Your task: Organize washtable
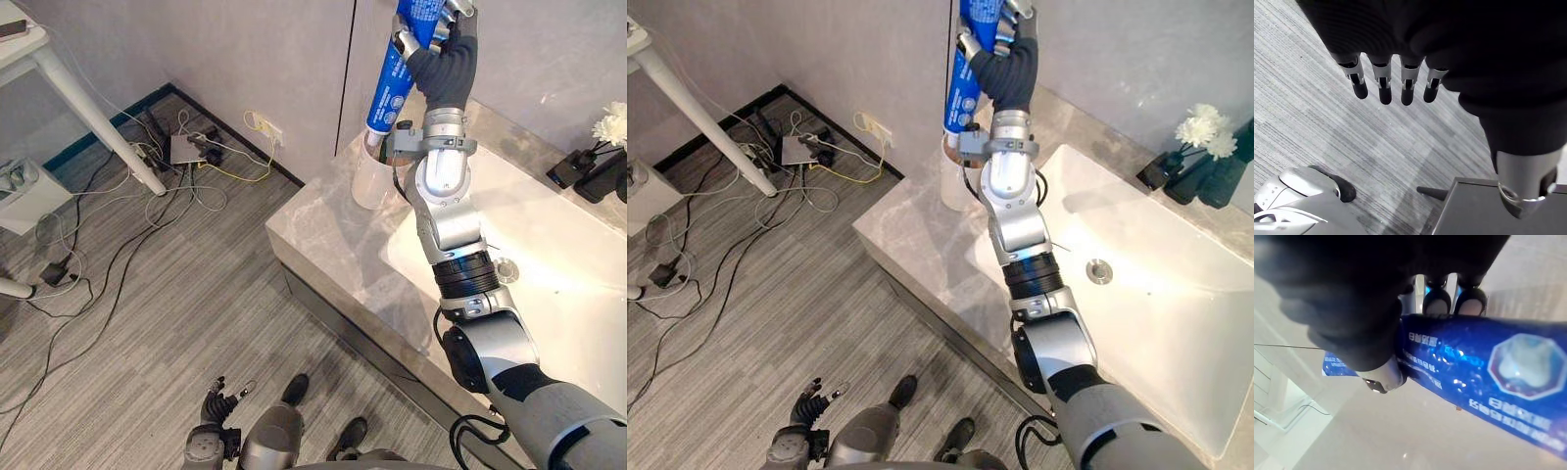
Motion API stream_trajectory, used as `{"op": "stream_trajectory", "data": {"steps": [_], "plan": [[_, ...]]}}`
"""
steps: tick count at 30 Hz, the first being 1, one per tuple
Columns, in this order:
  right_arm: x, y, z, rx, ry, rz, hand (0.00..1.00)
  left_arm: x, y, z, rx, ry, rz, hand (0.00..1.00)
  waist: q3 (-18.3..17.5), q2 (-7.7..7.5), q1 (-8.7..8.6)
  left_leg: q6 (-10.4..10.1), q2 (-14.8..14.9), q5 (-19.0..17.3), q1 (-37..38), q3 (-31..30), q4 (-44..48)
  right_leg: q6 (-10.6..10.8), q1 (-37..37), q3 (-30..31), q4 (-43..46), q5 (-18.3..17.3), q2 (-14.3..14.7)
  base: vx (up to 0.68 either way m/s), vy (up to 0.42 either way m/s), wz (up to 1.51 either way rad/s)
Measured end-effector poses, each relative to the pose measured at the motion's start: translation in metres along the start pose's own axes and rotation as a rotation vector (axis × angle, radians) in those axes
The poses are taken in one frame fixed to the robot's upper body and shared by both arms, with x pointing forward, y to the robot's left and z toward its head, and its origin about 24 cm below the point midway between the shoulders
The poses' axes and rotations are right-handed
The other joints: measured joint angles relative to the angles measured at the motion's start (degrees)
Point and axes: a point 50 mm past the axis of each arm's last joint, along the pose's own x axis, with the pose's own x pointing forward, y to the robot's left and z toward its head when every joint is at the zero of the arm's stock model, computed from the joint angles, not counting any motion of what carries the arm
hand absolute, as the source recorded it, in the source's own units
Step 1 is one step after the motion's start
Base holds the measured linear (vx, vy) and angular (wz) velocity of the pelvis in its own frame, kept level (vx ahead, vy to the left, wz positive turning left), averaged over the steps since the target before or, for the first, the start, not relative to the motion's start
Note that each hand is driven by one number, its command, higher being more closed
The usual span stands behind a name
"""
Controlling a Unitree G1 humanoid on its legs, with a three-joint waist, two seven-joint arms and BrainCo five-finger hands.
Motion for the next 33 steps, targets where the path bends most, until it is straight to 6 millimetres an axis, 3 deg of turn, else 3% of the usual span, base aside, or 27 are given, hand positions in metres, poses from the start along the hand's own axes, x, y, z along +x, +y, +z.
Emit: {"op": "stream_trajectory", "data": {"steps": [12,19,26,27,33], "plan": [[-0.018,-0.006,-0.019,-0.014,0.07,-0.002,1.0,0.0,-0.001,0.0,0.01,0.0,-0.003,0.0,0.1,0.17,-0.13,0.0,-0.01,0.0,0.8,0.67,-0.01,0.02,0.05,0.63,1.07,-0.54,-0.39,-0.01,0.008,-0.01],[-0.04,-0.013,-0.04,-0.034,0.159,-0.009,1.0,0.0,-0.001,0.0,0.024,-0.001,-0.004,0.0,0.09,0.16,-0.24,0.08,-0.05,0.06,1.36,0.88,-0.13,0.05,0.1,0.93,2.03,-1.2,-0.64,-0.01,0.01,-0.02],[-0.048,-0.016,-0.046,-0.041,0.184,-0.01,1.0,0.0,-0.001,-0.001,0.032,-0.001,-0.005,0.0,0.02,0.12,-0.33,0.05,-0.08,0.09,1.97,0.87,-0.12,0.05,0.73,0.96,2.01,-1.19,-0.65,0.0,0.0,0.0],[-0.051,-0.018,-0.047,-0.043,0.191,-0.011,0.0,0.0,-0.001,-0.001,0.032,-0.001,-0.005,0.0,0.01,0.11,-0.27,0.05,-0.07,0.09,1.97,0.86,-0.12,0.05,0.74,0.96,2.01,-1.2,-0.65,0.0,0.0,0.0],[-0.058,-0.02,-0.048,-0.041,0.195,-0.001,0.0,-0.001,0.0,-0.002,0.033,0.003,-0.004,0.0,-0.05,0.1,-0.71,-0.16,-0.07,0.23,2.0,0.87,-0.13,0.05,0.74,1.02,2.02,-1.19,-0.64,0.0,0.0,0.0]]}}
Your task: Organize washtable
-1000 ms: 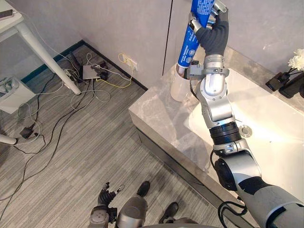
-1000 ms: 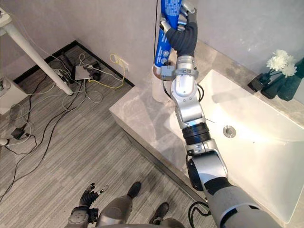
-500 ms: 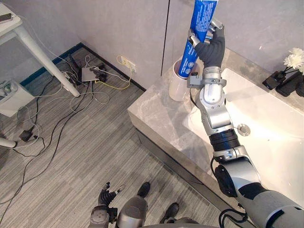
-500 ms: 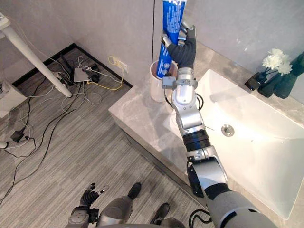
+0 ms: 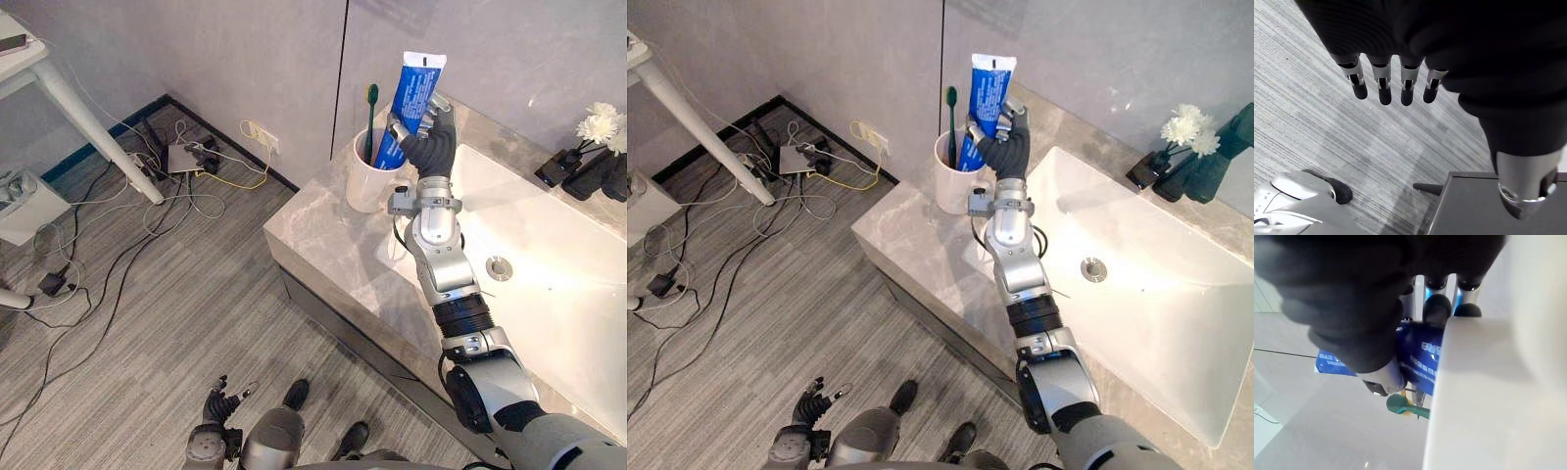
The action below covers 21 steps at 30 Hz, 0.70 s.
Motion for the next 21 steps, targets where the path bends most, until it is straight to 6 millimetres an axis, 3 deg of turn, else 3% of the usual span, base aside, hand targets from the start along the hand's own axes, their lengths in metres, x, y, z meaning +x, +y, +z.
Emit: {"op": "stream_trajectory", "data": {"steps": [4,21], "plan": [[-0.005,0.003,-0.004,-0.009,0.013,0.018,0.0,-0.001,0.001,-0.006,0.005,0.023,0.0,0.0,-0.82,-0.07,-0.94,-0.04,0.04,0.08,0.19,0.11,-0.07,0.0,0.1,0.17,-0.01,0.0,0.03,0.0,0.004,-0.01],[-0.018,0.002,-0.009,0.016,0.035,0.021,0.0,-0.003,0.001,-0.015,0.017,0.06,-0.003,0.0,-4.5,-0.62,-0.98,0.11,0.37,1.17,1.54,0.09,-1.41,-0.04,0.86,0.31,0.08,0.02,0.17,0.0,0.001,0.0]]}}
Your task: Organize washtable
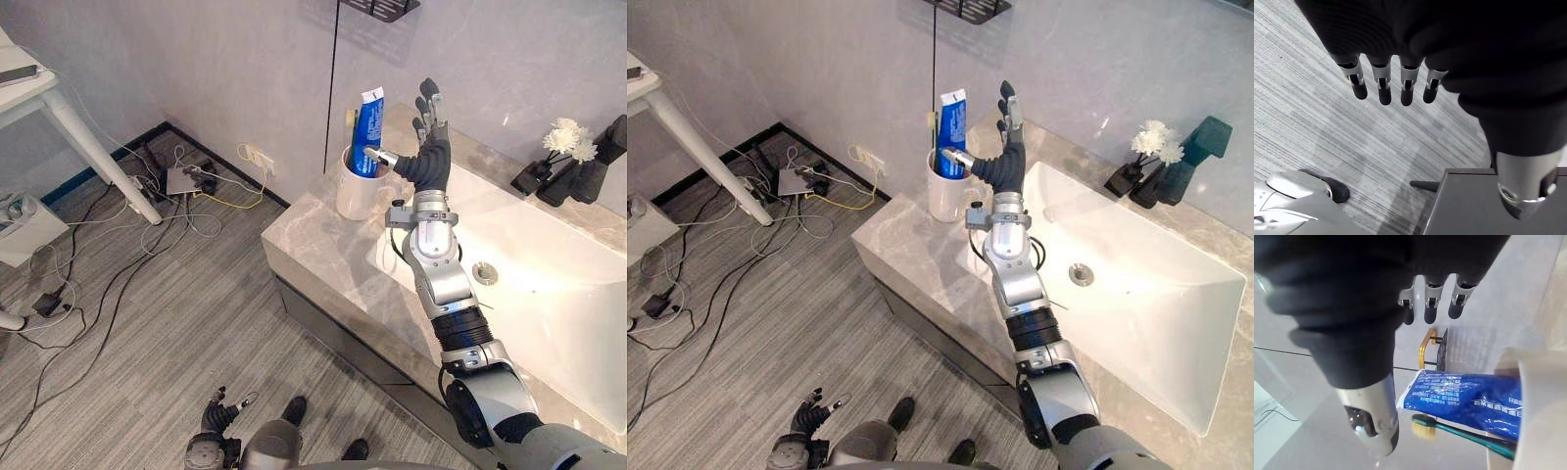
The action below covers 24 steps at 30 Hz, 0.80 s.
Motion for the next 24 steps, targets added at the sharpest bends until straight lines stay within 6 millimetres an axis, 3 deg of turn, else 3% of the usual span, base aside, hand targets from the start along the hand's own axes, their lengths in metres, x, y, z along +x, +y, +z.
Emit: {"op": "stream_trajectory", "data": {"steps": [12,17,21,24], "plan": [[-0.001,-0.002,0.0,-0.024,-0.008,0.048,0.0,0.0,0.003,-0.004,0.011,0.015,0.001,0.0,-0.57,-0.85,-0.61,0.23,0.44,0.56,1.48,1.48,-1.68,0.0,-0.09,1.63,0.28,0.01,-0.03,-0.01,0.012,-0.06],[0.004,-0.016,0.037,-0.08,-0.182,0.118,0.0,-0.001,0.006,-0.008,0.02,0.03,0.003,0.0,-0.97,-1.44,-2.17,0.23,0.52,0.56,1.83,2.16,-1.69,0.0,-0.05,2.3,0.31,0.01,-0.05,0.0,0.009,-0.06],[-0.008,-0.036,0.068,-0.152,-0.329,0.173,0.0,-0.003,0.011,-0.016,0.036,0.053,0.005,0.0,-1.64,-2.33,-3.75,0.26,0.76,0.51,2.75,3.91,-1.97,0.0,-0.04,3.9,0.6,0.02,-0.07,-0.02,0.018,-0.21],[-0.019,-0.058,0.092,-0.21,-0.451,0.159,0.0,-0.007,0.013,-0.026,0.043,0.085,-0.005,0.0,-2.6,-2.49,-6.24,0.44,1.06,0.4,3.68,5.7,-2.44,0.0,-0.16,5.7,0.84,0.17,-0.04,-0.03,0.03,-0.31]]}}
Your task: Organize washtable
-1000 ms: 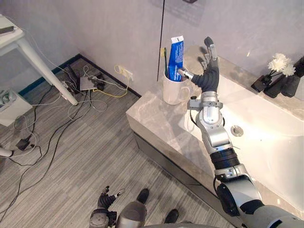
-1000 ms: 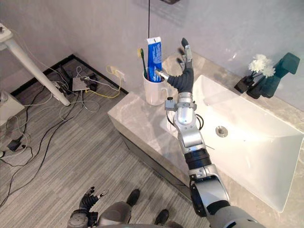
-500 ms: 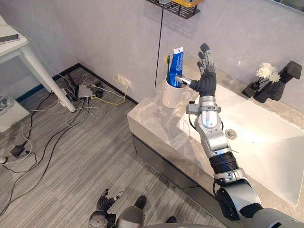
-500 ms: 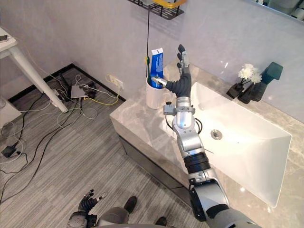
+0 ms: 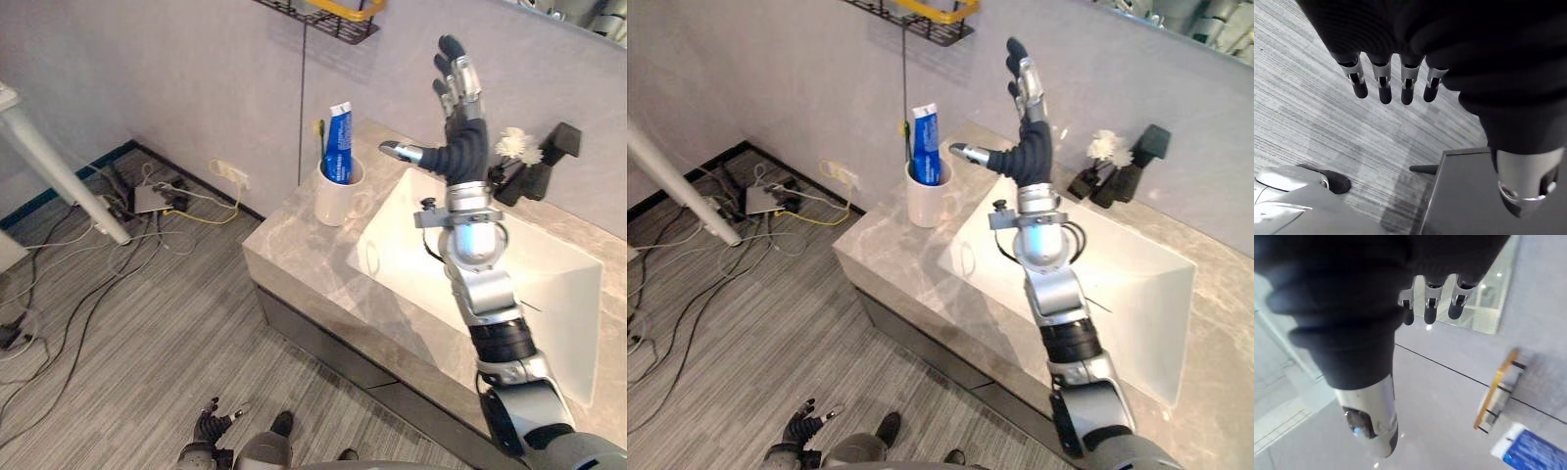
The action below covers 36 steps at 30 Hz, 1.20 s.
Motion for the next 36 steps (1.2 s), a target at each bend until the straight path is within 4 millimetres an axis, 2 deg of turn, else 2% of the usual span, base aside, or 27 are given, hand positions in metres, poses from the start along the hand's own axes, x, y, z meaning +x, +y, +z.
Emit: {"op": "stream_trajectory", "data": {"steps": [2,3,4,6,8,9,11,12,13,15,18,20,21,22,23,24,27,29,30,32,34,36], "plan": [[-0.006,-0.036,0.015,-0.093,-0.057,-0.1,0.0,-0.001,0.0,-0.004,-0.001,0.016,-0.002,0.0,-0.63,-0.06,-0.4,0.3,0.48,-0.21,0.96,2.03,-0.7,-0.05,-0.19,1.99,-0.01,0.32,0.27,-0.04,0.026,-0.44],[-0.008,-0.046,0.018,-0.115,-0.071,-0.133,0.0,-0.001,0.0,-0.005,-0.001,0.022,-0.005,0.0,-1.08,-0.1,-0.6,0.37,0.6,-0.26,0.84,2.44,-0.8,-0.1,-0.56,2.4,-0.02,0.42,0.35,-0.03,0.022,-0.4],[-0.011,-0.066,0.026,-0.158,-0.104,-0.201,0.0,-0.002,0.001,-0.011,0.003,0.042,-0.014,0.0,-1.68,-0.07,-1.94,0.38,0.75,-0.25,0.92,3.14,-1.03,-0.17,-0.9,3.18,-0.09,0.7,0.49,-0.02,0.018,-0.3],[-0.018,-0.086,0.036,-0.22,-0.124,-0.262,0.0,-0.003,0.002,-0.015,0.004,0.057,-0.015,0.0,-1.96,0.04,-3.28,0.4,0.84,-0.26,1.11,3.79,-1.1,-0.17,-1.02,3.83,-0.15,0.87,0.54,-0.01,0.017,-0.24],[-0.038,-0.121,0.048,-0.352,-0.119,-0.375,0.0,-0.005,0.002,-0.018,0.005,0.066,-0.016,0.0,-2.79,0.27,-4.63,0.5,1.1,-0.33,0.95,5.37,-1.44,-0.12,-1.95,5.37,-0.28,1.23,0.75,-0.01,0.02,-0.31],[-0.043,-0.129,0.05,-0.381,-0.112,-0.407,0.0,-0.005,0.002,-0.019,0.005,0.068,-0.017,0.0,-2.88,0.37,-5.15,0.6,1.12,-0.39,0.99,5.66,-1.46,-0.08,-2.01,5.61,-0.39,1.33,0.77,0.0,0.018,-0.33],[-0.068,-0.158,0.059,-0.489,-0.061,-0.515,0.0,-0.006,0.0,-0.024,0.002,0.088,-0.024,0.0,-3.73,1.11,-6.59,0.94,1.21,-0.77,0.95,7.27,-1.47,0.02,-2.63,7.2,-0.73,1.65,0.89,0.0,0.021,-0.36],[-0.074,-0.164,0.062,-0.51,-0.046,-0.539,0.0,-0.006,-0.001,-0.024,-0.001,0.089,-0.028,0.0,-4.0,1.4,-6.67,0.96,1.24,-0.84,0.9,7.78,-1.5,0.06,-2.88,7.72,-0.74,1.73,0.92,0.01,0.027,-0.42],[-0.086,-0.174,0.063,-0.544,-0.009,-0.58,0.0,-0.006,-0.003,-0.024,-0.006,0.09,-0.04,0.0,-4.31,1.87,-7.95,1.0,1.27,-1.0,1.03,8.62,-1.52,0.15,-2.99,8.54,-1.02,2.01,0.98,0.01,0.019,-0.3],[-0.11,-0.185,0.057,-0.564,0.09,-0.651,0.0,-0.007,-0.003,-0.025,-0.026,0.093,-0.037,0.0,-4.86,2.36,-9.41,1.03,1.29,-1.12,1.0,9.08,-1.56,0.17,-3.23,8.96,-1.15,2.08,1.01,0.0,0.007,-0.21],[-0.159,-0.194,0.043,-0.587,0.309,-0.765,0.0,-0.005,-0.004,-0.021,-0.042,0.085,-0.035,0.0,-5.34,2.8,-9.91,1.04,1.66,-1.53,1.11,10.94,-1.6,-0.07,-3.93,10.6,-1.23,2.35,1.44,0.0,0.0,-0.32],[-0.214,-0.192,0.03,-0.585,0.566,-0.859,0.0,-0.006,-0.005,-0.024,-0.076,0.095,-0.025,0.0,-5.55,3.15,-10.87,1.06,1.93,-1.99,1.52,11.94,-1.6,-0.08,-3.97,11.56,-1.21,2.35,1.71,0.0,-0.008,-0.25],[-0.228,-0.189,0.028,-0.58,0.631,-0.886,0.0,-0.007,-0.006,-0.025,-0.088,0.101,-0.022,0.0,-5.7,3.4,-10.96,1.05,1.96,-2.1,1.57,12.08,-1.6,-0.07,-3.96,11.65,-1.21,2.34,1.72,0.01,-0.002,-0.2],[-0.253,-0.183,0.026,-0.563,0.736,-0.941,0.0,-0.008,-0.008,-0.026,-0.106,0.106,-0.024,0.0,-5.95,4.03,-11.18,1.01,2.03,-2.34,1.78,12.75,-1.6,-0.05,-4.01,12.08,-1.16,2.32,1.74,0.01,0.004,-0.19],[-0.264,-0.178,0.026,-0.549,0.781,-0.969,0.0,-0.008,-0.01,-0.026,-0.116,0.107,-0.024,0.0,-6.03,4.36,-11.13,0.97,2.08,-2.52,2.02,13.3,-1.59,-0.04,-4.0,12.55,-1.1,2.31,1.78,0.02,0.012,-0.37],[-0.289,-0.165,0.023,-0.51,0.899,-1.016,0.0,-0.009,-0.013,-0.026,-0.154,0.106,-0.024,0.0,-6.35,4.95,-11.06,1.02,2.27,-2.91,2.64,14.55,-1.55,0.02,-3.97,13.46,-0.86,2.25,1.88,0.02,0.014,-0.41],[-0.321,-0.135,0.013,-0.388,1.073,-1.037,0.0,-0.01,-0.024,-0.022,-0.216,0.093,-0.032,0.0,-6.66,5.82,-11.06,1.02,2.49,-4.03,3.34,16.5,-1.02,0.28,-3.8,14.78,0.33,1.5,1.98,0.0,0.008,-0.35],[-0.351,-0.097,-0.003,-0.221,1.271,-1.014,0.0,-0.012,-0.041,-0.014,-0.271,0.073,-0.067,0.0,-6.66,6.09,-11.03,0.81,2.75,-4.69,4.47,18.08,-0.52,0.57,-3.33,15.02,1.44,0.95,1.88,-0.01,0.006,-0.21],[-0.36,-0.086,-0.006,-0.172,1.327,-0.997,0.0,-0.011,-0.042,-0.01,-0.277,0.059,-0.069,0.0,-6.64,6.04,-10.86,0.67,2.84,-4.84,4.62,18.42,-0.48,0.68,-3.28,14.97,1.55,0.87,1.89,-0.02,-0.002,-0.11],[-0.382,-0.049,-0.016,-0.007,1.505,-0.885,0.0,-0.011,-0.047,-0.007,-0.27,0.049,-0.099,0.0,-6.59,6.18,-10.43,0.32,3.13,-5.4,4.86,19.75,-0.42,0.92,-3.29,14.66,2.14,0.52,1.8,-0.02,-0.006,-0.05],[-0.4,-0.031,-0.017,0.074,1.618,-0.821,0.0,-0.01,-0.049,-0.003,-0.259,0.039,-0.116,0.0,-6.51,6.41,-9.25,0.41,3.25,-5.7,4.89,20.59,-0.4,0.87,-3.21,14.69,2.19,0.42,1.76,0.0,0.0,0.02],[-0.419,-0.022,-0.013,0.129,1.713,-0.791,0.0,-0.01,-0.05,-0.003,-0.255,0.039,-0.121,0.0,-6.42,6.56,-8.59,0.4,3.22,-5.67,5.03,20.52,-0.41,0.94,-2.94,14.41,1.96,0.36,1.69,0.04,0.003,0.07]]}}
